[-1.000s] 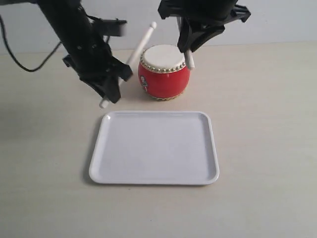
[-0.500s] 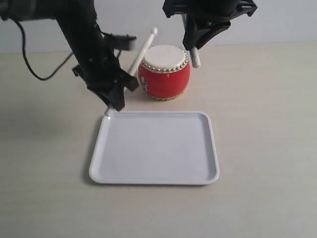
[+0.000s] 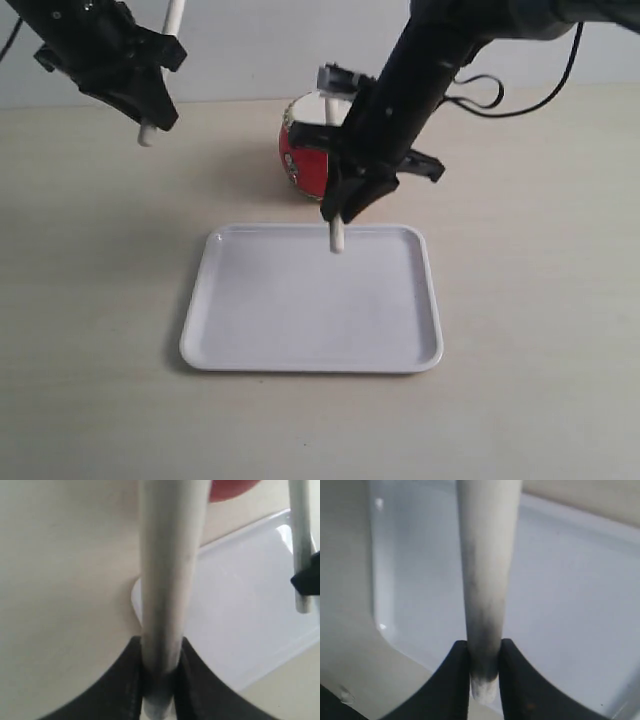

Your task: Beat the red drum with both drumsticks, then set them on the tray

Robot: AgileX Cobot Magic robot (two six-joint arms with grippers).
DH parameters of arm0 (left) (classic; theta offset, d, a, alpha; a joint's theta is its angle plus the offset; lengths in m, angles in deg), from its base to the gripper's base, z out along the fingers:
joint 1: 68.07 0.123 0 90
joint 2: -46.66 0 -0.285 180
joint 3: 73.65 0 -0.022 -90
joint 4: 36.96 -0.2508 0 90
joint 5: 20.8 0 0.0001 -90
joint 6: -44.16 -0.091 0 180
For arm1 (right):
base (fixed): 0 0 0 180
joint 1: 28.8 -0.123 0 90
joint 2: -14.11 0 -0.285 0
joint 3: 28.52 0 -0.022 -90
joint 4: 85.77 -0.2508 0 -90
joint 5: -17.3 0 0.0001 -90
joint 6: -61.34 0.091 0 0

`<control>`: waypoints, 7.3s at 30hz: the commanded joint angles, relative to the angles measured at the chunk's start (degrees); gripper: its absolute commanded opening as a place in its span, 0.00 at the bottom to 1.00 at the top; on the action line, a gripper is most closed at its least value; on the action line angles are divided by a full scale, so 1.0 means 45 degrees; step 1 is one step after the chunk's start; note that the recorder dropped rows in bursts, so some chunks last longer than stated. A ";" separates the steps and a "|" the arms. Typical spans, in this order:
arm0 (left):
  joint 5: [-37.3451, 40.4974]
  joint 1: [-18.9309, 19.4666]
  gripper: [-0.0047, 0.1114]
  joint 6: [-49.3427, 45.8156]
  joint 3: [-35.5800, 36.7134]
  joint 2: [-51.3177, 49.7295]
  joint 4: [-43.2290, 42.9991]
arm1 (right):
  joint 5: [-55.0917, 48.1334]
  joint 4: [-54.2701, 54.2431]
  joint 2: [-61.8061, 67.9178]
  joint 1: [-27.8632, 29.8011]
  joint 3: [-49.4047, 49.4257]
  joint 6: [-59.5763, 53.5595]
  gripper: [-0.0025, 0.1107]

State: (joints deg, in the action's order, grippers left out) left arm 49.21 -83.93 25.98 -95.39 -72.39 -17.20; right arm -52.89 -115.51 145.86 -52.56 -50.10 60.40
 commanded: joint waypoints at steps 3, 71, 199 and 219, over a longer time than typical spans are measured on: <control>-0.0011 -0.1720 0.04 -0.0617 0.0074 -0.1576 0.0386 | 0.0050 0.0914 -0.2407 0.0576 -0.1004 -0.0098 0.02; -0.5631 -0.1547 0.04 -0.1909 0.9987 0.6154 0.3778 | 0.0406 0.1943 -0.8526 0.0688 0.4387 -0.2142 0.02; -0.8079 0.0100 0.04 -0.1241 1.4538 1.2431 0.3945 | 0.0920 1.1763 -0.0725 -0.6950 0.5237 -0.4812 0.18; -0.7876 0.0100 0.04 -0.1241 1.4538 1.2042 0.4174 | 0.0050 1.1875 -0.1591 -0.6950 0.5237 -0.3219 0.27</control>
State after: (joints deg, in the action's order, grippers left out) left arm 13.40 -83.63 20.18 -30.27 -16.92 0.48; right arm -52.02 -61.97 141.48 -83.72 -26.09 44.13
